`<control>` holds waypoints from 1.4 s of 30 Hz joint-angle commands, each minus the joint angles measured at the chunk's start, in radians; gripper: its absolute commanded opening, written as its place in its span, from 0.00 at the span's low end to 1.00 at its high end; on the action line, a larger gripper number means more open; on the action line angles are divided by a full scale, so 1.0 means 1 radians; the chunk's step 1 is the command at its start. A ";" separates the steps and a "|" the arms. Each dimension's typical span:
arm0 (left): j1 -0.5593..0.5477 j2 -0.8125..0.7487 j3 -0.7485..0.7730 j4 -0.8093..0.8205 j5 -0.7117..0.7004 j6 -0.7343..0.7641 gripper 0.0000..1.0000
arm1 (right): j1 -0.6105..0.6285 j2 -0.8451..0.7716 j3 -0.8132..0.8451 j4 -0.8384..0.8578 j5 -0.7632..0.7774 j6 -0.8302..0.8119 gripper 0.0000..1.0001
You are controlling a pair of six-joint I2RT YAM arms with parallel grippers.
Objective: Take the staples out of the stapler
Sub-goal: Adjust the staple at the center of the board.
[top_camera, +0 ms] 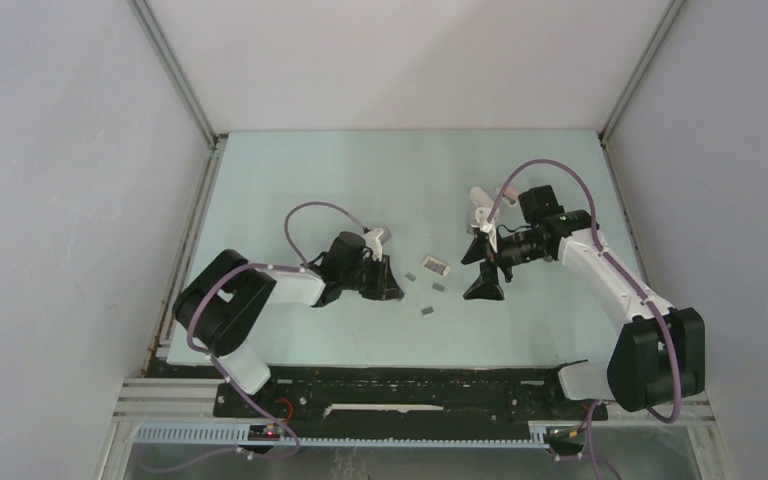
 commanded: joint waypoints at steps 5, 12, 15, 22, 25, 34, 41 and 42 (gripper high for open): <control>0.006 0.001 0.012 -0.096 -0.077 0.039 0.24 | 0.006 0.003 -0.001 -0.010 -0.012 -0.023 0.95; 0.010 -0.023 0.008 -0.086 -0.083 0.012 0.27 | 0.006 0.002 -0.001 -0.012 -0.013 -0.027 0.95; 0.012 -0.042 0.005 -0.086 -0.086 0.006 0.29 | 0.006 0.000 -0.001 -0.013 -0.015 -0.029 0.95; 0.012 -0.113 -0.014 -0.084 -0.108 0.013 0.31 | 0.007 0.001 -0.001 -0.023 -0.020 -0.045 0.95; 0.012 -0.188 -0.057 -0.055 -0.136 0.042 0.31 | 0.011 0.006 -0.001 -0.060 -0.036 -0.095 0.95; 0.013 -0.602 -0.203 -0.080 -0.294 0.155 0.31 | 0.142 0.009 -0.048 -0.058 0.062 -0.351 0.95; 0.015 -1.011 -0.336 -0.133 -0.479 0.141 0.82 | 0.325 0.081 -0.040 0.125 0.325 -0.295 0.94; 0.016 -1.054 -0.349 -0.144 -0.494 0.127 0.88 | 0.347 0.100 -0.030 0.135 0.349 -0.293 0.93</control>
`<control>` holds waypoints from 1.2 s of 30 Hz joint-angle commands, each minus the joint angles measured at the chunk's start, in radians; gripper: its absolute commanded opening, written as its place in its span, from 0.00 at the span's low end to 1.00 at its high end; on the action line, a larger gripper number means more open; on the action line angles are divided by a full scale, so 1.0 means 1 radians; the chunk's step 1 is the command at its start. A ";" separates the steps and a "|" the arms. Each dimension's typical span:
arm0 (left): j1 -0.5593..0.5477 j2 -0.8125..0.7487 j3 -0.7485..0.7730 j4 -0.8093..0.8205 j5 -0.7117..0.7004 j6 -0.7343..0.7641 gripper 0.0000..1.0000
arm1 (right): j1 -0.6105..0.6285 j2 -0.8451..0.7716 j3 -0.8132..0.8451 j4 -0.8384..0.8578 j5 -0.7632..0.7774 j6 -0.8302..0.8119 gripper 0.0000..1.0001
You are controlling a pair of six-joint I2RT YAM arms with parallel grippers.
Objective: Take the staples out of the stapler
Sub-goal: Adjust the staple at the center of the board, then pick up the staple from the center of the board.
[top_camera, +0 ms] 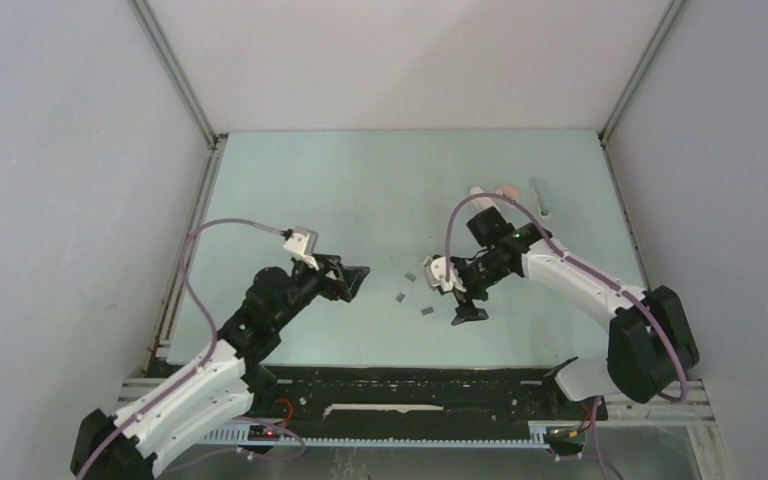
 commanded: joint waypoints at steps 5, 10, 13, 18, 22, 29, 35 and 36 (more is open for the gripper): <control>0.013 -0.280 -0.060 -0.127 -0.095 -0.061 0.90 | 0.164 0.175 0.074 0.157 0.308 0.052 0.81; 0.014 -0.342 0.103 -0.338 -0.072 -0.057 0.91 | 0.198 0.255 0.134 0.177 0.369 0.110 0.72; 0.014 -0.340 0.259 -0.488 -0.076 0.028 0.90 | 0.215 0.291 0.149 0.185 0.378 0.116 0.70; 0.015 -0.331 0.362 -0.635 -0.156 0.220 0.92 | 0.247 0.346 0.165 0.185 0.382 0.140 0.61; 0.019 -0.325 0.337 -0.664 -0.210 0.288 0.93 | 0.259 0.370 0.166 0.182 0.391 0.149 0.54; 0.067 -0.316 0.328 -0.675 -0.196 0.303 0.93 | 0.271 0.408 0.178 0.162 0.404 0.151 0.46; 0.102 -0.329 0.319 -0.676 -0.170 0.304 0.93 | 0.286 0.430 0.179 0.160 0.437 0.151 0.41; 0.105 -0.327 0.318 -0.675 -0.166 0.304 0.93 | 0.288 0.432 0.179 0.160 0.440 0.151 0.39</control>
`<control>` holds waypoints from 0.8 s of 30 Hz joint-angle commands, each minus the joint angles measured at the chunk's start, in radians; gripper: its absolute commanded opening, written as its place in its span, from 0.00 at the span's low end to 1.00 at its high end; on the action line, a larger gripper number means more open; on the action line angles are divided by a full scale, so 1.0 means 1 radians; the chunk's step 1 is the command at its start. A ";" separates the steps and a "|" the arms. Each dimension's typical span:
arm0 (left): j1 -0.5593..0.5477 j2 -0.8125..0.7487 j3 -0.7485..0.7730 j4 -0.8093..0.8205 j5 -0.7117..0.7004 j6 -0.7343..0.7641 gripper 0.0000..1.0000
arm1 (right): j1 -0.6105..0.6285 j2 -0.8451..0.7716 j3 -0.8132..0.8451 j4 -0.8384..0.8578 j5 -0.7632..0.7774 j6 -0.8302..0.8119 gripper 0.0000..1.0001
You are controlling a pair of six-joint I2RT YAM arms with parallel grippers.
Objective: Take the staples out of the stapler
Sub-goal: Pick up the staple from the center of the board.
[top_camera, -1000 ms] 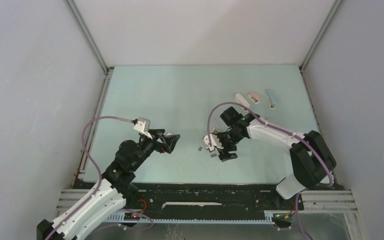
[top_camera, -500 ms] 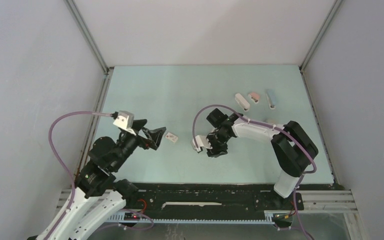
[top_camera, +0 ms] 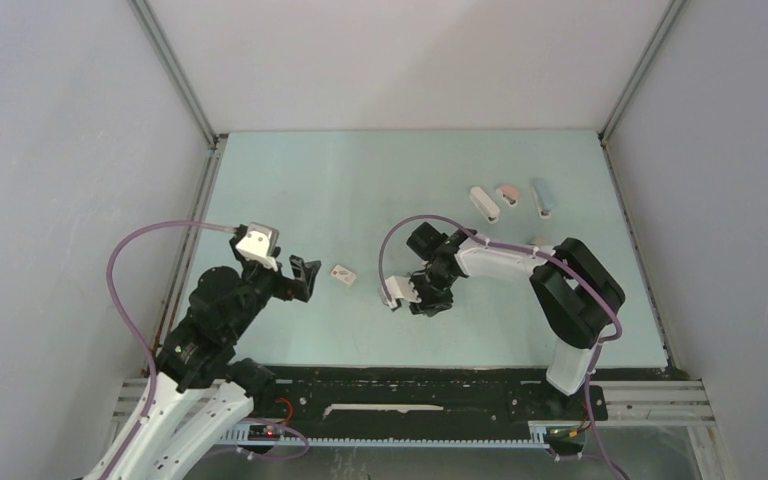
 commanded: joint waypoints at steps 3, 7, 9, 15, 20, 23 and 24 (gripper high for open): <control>0.028 -0.004 -0.021 0.008 0.026 0.027 0.93 | 0.021 0.023 0.028 -0.012 0.039 0.004 0.35; 0.036 -0.007 -0.022 0.008 0.025 0.027 0.93 | 0.022 0.032 0.028 -0.015 0.051 0.004 0.28; 0.039 -0.007 -0.022 0.008 0.024 0.027 0.93 | 0.022 0.038 0.029 -0.017 0.058 0.005 0.25; 0.042 -0.006 -0.024 0.006 0.021 0.027 0.93 | 0.024 0.017 0.028 -0.006 0.063 0.015 0.14; 0.046 -0.006 -0.024 0.005 0.020 0.026 0.93 | 0.018 -0.038 0.029 0.003 0.035 0.029 0.11; 0.047 -0.006 -0.024 0.005 0.019 0.026 0.93 | -0.008 -0.070 0.043 -0.016 0.001 0.030 0.11; 0.047 -0.007 -0.024 0.005 0.019 0.027 0.93 | -0.023 -0.081 0.053 -0.028 -0.013 0.028 0.10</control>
